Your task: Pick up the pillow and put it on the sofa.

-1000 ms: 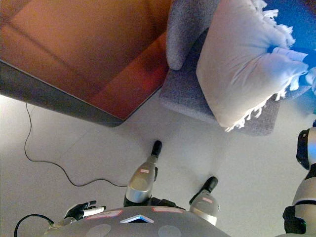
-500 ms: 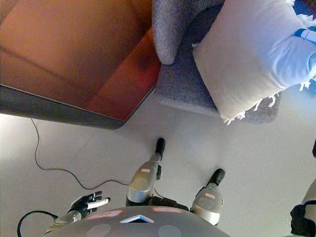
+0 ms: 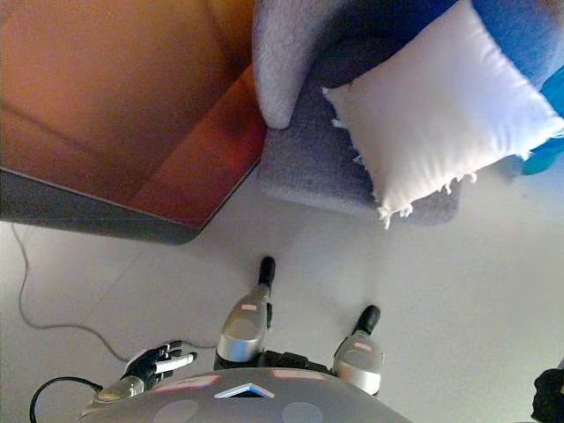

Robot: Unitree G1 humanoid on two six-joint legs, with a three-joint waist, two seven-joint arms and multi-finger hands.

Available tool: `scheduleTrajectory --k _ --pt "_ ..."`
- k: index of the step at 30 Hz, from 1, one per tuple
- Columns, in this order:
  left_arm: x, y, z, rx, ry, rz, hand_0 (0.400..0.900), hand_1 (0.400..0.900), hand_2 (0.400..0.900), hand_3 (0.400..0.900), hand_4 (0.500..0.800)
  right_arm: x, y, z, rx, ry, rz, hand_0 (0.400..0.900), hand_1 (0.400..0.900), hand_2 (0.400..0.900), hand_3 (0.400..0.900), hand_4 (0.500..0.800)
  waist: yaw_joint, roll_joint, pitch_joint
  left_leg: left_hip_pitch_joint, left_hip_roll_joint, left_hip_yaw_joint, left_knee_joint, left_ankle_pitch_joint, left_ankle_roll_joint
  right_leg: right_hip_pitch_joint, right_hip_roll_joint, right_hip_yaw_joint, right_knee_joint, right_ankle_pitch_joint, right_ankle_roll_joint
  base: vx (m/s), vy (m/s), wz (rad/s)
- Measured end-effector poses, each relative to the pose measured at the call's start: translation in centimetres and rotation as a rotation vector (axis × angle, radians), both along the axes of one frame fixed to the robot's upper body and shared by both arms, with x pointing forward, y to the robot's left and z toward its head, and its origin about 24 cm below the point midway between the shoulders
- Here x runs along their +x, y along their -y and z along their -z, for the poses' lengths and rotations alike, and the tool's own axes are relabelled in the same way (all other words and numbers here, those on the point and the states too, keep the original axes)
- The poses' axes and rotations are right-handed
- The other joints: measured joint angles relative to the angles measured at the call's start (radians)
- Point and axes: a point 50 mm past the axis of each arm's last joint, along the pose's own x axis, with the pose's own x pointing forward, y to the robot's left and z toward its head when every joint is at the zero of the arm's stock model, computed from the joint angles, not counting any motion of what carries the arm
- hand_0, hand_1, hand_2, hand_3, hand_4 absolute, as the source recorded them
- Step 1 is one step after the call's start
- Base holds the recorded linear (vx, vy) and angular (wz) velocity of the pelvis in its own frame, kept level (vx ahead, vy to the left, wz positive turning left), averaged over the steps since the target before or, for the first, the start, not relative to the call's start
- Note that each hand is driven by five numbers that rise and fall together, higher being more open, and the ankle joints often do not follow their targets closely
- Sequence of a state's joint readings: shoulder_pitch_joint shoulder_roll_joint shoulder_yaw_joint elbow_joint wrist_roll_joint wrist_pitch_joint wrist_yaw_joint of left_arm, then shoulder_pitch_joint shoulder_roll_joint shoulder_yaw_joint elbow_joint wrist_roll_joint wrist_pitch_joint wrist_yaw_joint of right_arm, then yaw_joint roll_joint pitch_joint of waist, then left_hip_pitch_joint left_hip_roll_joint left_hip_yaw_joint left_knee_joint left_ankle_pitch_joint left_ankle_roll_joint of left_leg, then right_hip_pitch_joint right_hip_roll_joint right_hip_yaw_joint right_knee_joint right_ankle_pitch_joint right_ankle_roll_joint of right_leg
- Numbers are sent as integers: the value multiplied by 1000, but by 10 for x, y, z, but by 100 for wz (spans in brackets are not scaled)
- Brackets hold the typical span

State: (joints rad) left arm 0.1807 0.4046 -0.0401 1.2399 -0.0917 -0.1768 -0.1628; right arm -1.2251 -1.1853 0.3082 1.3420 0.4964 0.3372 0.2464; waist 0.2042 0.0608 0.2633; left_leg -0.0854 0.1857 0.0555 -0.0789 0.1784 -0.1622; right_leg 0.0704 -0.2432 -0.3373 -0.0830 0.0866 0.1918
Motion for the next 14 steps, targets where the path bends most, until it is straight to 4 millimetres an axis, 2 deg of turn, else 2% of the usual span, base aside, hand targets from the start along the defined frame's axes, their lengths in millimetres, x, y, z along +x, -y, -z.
scheduleTrajectory --k 4,6,10,14 --pt "-5 -3 -1 12 -15 6 900 900 900 900 800 -17 13 -1 -5 -17 39 900 900 900 900 800 -18 -44 -65 21 5 24 0 -11 -2 5 1 21 -3 -1 0 45 1 -10" --pt "-11 -7 -2 21 -25 -4 900 900 900 900 800 -23 18 8 -5 -50 46 900 900 900 900 800 -36 -61 -96 27 6 29 -1 -13 -2 8 2 25 -3 -1 -1 0 7 -6" --pt "-19 -15 -6 43 -28 -19 900 900 900 900 800 -53 35 64 79 -176 78 900 900 900 900 800 -54 -88 -152 36 10 38 -1 -21 2 8 3 34 -3 -5 -6 -36 17 -6" --pt "-24 -8 -2 31 -72 -7 900 900 900 900 800 -97 40 145 194 -392 111 900 900 900 900 800 -72 -87 -174 47 13 49 -1 -26 -3 5 5 47 -2 -6 -9 -8 21 -7"
